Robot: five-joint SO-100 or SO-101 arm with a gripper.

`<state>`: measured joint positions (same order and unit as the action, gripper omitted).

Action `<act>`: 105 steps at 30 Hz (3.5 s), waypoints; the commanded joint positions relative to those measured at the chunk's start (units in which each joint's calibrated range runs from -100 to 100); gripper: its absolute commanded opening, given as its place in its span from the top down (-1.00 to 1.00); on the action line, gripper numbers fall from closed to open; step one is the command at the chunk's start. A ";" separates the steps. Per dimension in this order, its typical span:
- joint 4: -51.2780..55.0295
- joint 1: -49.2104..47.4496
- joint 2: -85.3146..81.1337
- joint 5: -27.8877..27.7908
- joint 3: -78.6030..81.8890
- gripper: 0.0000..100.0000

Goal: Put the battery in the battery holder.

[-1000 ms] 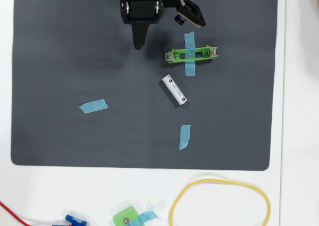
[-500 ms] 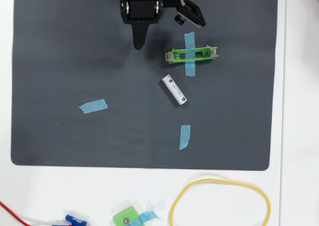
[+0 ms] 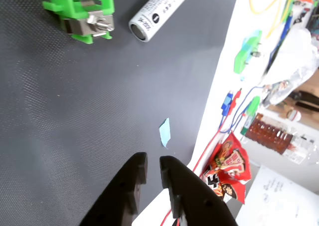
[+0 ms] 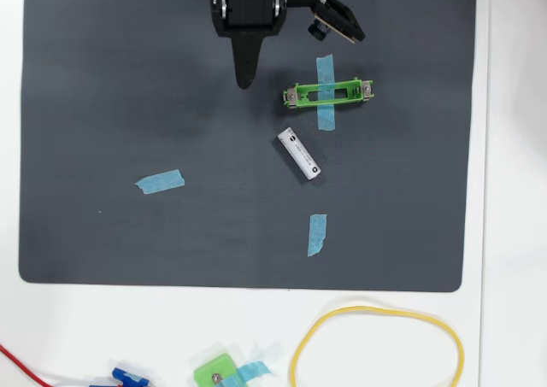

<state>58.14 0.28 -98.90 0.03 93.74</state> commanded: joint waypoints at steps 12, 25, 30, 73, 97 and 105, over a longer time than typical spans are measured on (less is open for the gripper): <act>0.25 3.92 31.65 5.45 -27.84 1.00; 6.98 -4.38 55.53 27.62 -52.59 1.00; 1.39 -6.87 59.45 30.02 -52.42 1.00; -15.57 -16.63 85.12 35.45 -53.03 0.67; -19.59 -20.99 87.17 37.64 -52.15 0.66; -19.59 -20.36 88.28 37.58 -52.42 0.65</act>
<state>39.19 -20.27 -11.54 37.55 43.38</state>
